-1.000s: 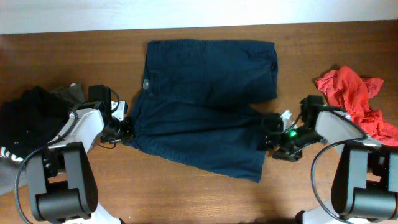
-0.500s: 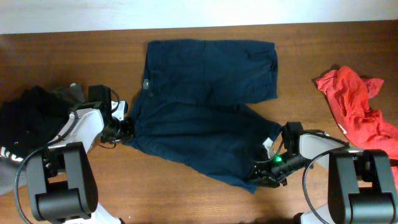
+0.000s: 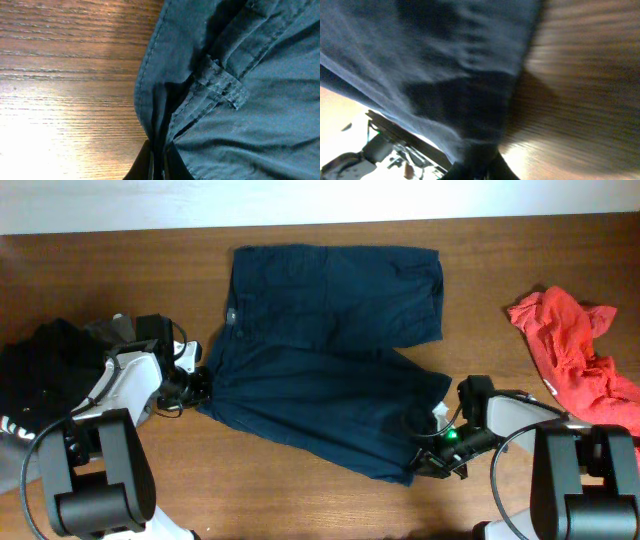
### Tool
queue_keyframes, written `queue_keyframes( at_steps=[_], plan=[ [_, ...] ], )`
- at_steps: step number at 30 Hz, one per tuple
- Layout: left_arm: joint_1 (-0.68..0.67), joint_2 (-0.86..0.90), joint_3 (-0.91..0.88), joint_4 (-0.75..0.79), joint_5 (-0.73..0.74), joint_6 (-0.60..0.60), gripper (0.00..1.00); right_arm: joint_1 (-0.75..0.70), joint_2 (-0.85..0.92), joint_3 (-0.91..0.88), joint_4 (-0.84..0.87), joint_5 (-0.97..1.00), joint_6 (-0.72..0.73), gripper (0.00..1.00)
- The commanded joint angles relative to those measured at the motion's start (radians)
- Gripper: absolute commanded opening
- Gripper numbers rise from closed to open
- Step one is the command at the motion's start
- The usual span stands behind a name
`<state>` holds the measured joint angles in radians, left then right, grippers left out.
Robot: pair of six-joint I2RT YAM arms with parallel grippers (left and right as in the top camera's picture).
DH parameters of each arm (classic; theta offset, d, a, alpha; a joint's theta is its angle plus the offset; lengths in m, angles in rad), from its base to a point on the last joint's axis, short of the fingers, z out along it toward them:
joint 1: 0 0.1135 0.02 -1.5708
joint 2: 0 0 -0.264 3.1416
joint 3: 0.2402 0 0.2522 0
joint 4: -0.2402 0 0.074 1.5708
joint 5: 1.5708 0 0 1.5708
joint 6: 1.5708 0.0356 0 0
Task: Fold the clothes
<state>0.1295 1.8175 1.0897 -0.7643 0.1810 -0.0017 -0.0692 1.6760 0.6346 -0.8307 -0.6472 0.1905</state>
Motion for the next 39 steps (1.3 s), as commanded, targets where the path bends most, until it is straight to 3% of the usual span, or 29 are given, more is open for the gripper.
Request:
queue_keyframes(
  at_steps=[1, 3, 9, 10, 12, 14, 18, 22, 25, 27, 28, 31, 32, 38, 39],
  plan=[
    [0.016, -0.039, 0.029, 0.007, -0.042, 0.005, 0.0, -0.066, 0.035, -0.018, -0.008, 0.263, 0.116, 0.12],
    [0.015, -0.045, 0.029, 0.006, -0.042, 0.005, 0.0, -0.076, 0.035, -0.018, -0.017, 0.268, 0.115, 0.17],
    [0.015, -0.059, 0.061, -0.02, -0.04, 0.005, 0.02, -0.126, 0.035, -0.011, -0.006, 0.267, 0.134, 0.14],
    [0.015, -0.063, 0.072, -0.032, -0.039, 0.005, 0.08, -0.144, 0.035, -0.011, -0.002, 0.267, 0.141, 0.13],
    [0.014, -0.07, 0.093, -0.06, -0.038, 0.005, 0.36, -0.183, 0.035, -0.01, 0.01, 0.267, 0.14, 0.13],
    [0.015, -0.078, 0.113, -0.09, -0.027, 0.005, 0.43, -0.222, 0.035, -0.008, 0.025, 0.262, 0.14, 0.15],
    [0.015, -0.098, 0.139, -0.113, -0.02, 0.005, 0.58, -0.264, 0.035, 0.014, 0.08, 0.194, 0.102, 0.3],
    [0.014, -0.116, 0.142, -0.085, -0.013, 0.005, 0.6, -0.266, 0.035, 0.051, 0.192, 0.043, 0.02, 0.34],
    [0.014, -0.112, 0.142, -0.051, 0.031, 0.006, 0.51, -0.266, 0.035, 0.083, 0.317, -0.056, 0.005, 0.33],
    [0.014, -0.112, 0.142, -0.023, 0.082, 0.043, 0.5, -0.266, 0.035, 0.109, 0.385, -0.068, 0.034, 0.33],
    [0.013, -0.112, 0.142, -0.008, 0.112, 0.072, 0.5, -0.266, 0.035, 0.124, 0.406, -0.068, 0.043, 0.34],
    [-0.002, -0.112, 0.142, 0.059, 0.186, 0.124, 0.7, -0.266, 0.034, 0.179, 0.46, -0.069, 0.05, 0.39],
    [-0.009, -0.112, 0.142, 0.09, 0.19, 0.127, 0.72, -0.265, 0.034, 0.2, 0.48, -0.076, 0.05, 0.41],
    [-0.071, -0.092, 0.142, 0.307, 0.193, 0.127, 0.72, -0.207, 0.034, 0.29, 0.62, -0.126, 0.062, 0.4],
    [-0.082, -0.081, 0.142, 0.339, 0.193, 0.127, 0.71, -0.191, 0.034, 0.298, 0.64, -0.121, 0.069, 0.33]
  ],
)
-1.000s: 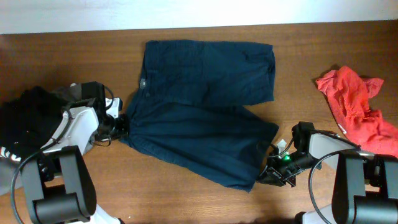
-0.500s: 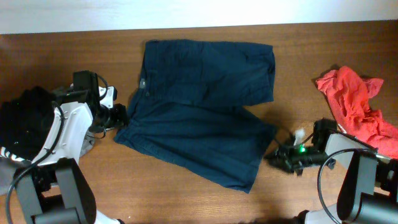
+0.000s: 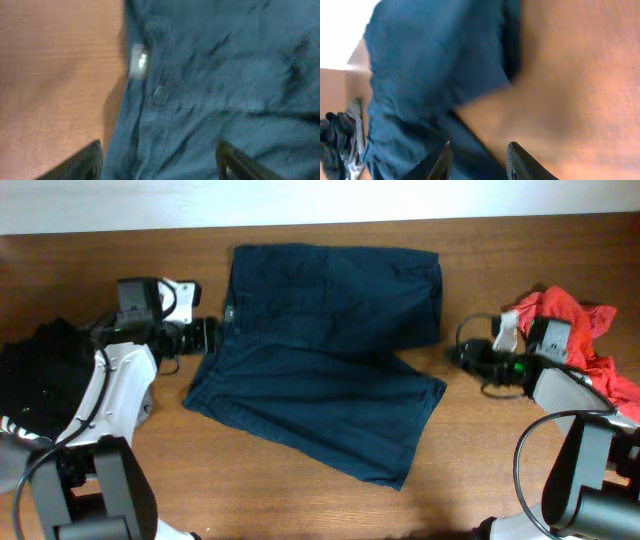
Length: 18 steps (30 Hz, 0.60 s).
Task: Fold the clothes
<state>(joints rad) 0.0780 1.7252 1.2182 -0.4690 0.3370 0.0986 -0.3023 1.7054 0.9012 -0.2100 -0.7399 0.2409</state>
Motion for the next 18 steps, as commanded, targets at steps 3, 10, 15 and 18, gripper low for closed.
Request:
queue_keyframes(
  at_steps=[3, 10, 15, 18],
  plan=[
    [-0.07, 0.062, 0.013, 0.15, 0.037, 0.027, 0.53, 0.101, 0.006, 0.036, 0.122, 0.043, 0.1, 0.04],
    [-0.111, 0.209, 0.013, 0.373, 0.034, -0.008, 0.27, 0.244, 0.066, 0.036, 0.31, 0.221, 0.186, 0.04],
    [-0.111, 0.28, 0.013, 0.402, 0.034, -0.031, 0.25, 0.291, 0.136, 0.036, 0.36, 0.435, 0.29, 0.04],
    [-0.111, 0.321, 0.013, 0.383, 0.034, -0.031, 0.22, 0.297, 0.191, 0.036, 0.41, 0.461, 0.326, 0.04]
  ],
)
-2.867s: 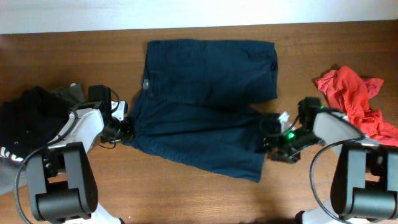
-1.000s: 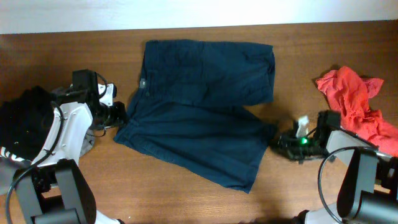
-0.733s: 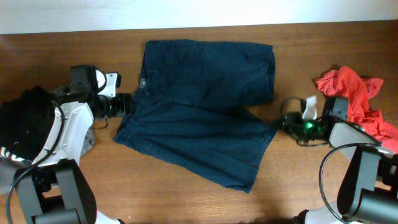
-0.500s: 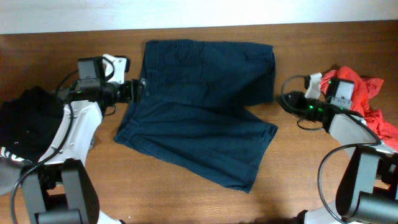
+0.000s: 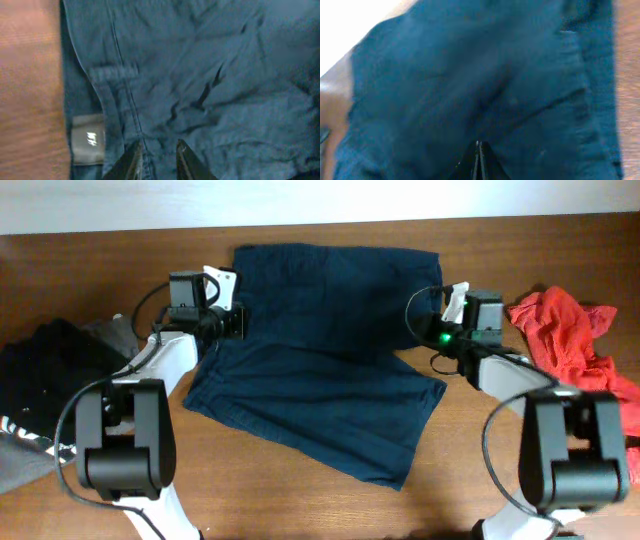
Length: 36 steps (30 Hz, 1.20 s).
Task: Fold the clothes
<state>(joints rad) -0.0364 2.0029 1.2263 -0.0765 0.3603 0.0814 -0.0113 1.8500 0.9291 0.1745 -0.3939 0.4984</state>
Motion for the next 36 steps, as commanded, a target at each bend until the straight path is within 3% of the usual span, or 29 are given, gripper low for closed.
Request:
queue_keyframes(
  at_steps=[1, 6, 13, 20, 26, 29, 33, 36],
  plan=[
    [0.004, 0.051, 0.005, -0.014, 0.011, -0.013, 0.21, 0.005, 0.063, 0.008, 0.044, 0.115, 0.068, 0.04],
    [0.004, 0.062, 0.005, -0.06, 0.01, -0.012, 0.21, 0.005, 0.132, 0.008, 0.056, 0.158, 0.068, 0.04],
    [0.004, 0.062, 0.005, -0.279, -0.127, -0.013, 0.09, 0.002, 0.134, 0.008, -0.146, 0.278, -0.021, 0.04],
    [0.031, 0.061, 0.005, -0.516, -0.357, -0.118, 0.02, 0.004, 0.003, 0.008, -0.449, 0.364, -0.039, 0.04],
    [0.075, 0.053, 0.005, -0.596, -0.368, -0.122, 0.01, 0.005, -0.177, 0.008, -0.665, 0.492, -0.082, 0.04],
    [0.071, 0.03, 0.015, -0.59, -0.365, -0.098, 0.06, 0.005, -0.257, 0.008, -0.633, 0.418, -0.149, 0.04],
    [0.051, -0.014, 0.078, -0.571, -0.352, -0.085, 0.11, 0.005, -0.306, 0.008, -0.45, 0.229, -0.176, 0.14],
    [0.04, -0.034, 0.122, -0.53, -0.329, -0.085, 0.16, 0.005, -0.28, 0.008, -0.326, 0.149, -0.14, 0.32]
  ],
)
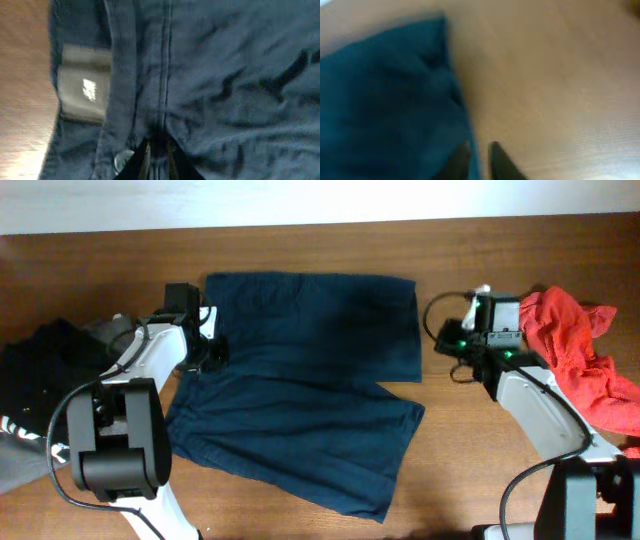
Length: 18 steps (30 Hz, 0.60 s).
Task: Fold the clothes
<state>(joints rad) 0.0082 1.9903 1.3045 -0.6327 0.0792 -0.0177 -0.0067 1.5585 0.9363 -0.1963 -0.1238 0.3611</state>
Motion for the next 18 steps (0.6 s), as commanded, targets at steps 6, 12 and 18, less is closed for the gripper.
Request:
queue_keyframes(
  at_steps=[6, 12, 18],
  plan=[
    [-0.008, -0.022, 0.061, 0.155, 0.059, 0.014, 0.27, 0.0, 0.173, 0.001, 0.291, -0.142, 0.04, 0.56],
    [-0.008, -0.019, 0.058, 0.293, 0.064, 0.014, 0.34, -0.001, 0.379, 0.027, 0.527, -0.268, 0.101, 0.61],
    [-0.008, 0.01, 0.058, 0.299, 0.132, 0.014, 0.34, -0.001, 0.521, 0.156, 0.538, -0.392, 0.157, 0.6]
  ],
)
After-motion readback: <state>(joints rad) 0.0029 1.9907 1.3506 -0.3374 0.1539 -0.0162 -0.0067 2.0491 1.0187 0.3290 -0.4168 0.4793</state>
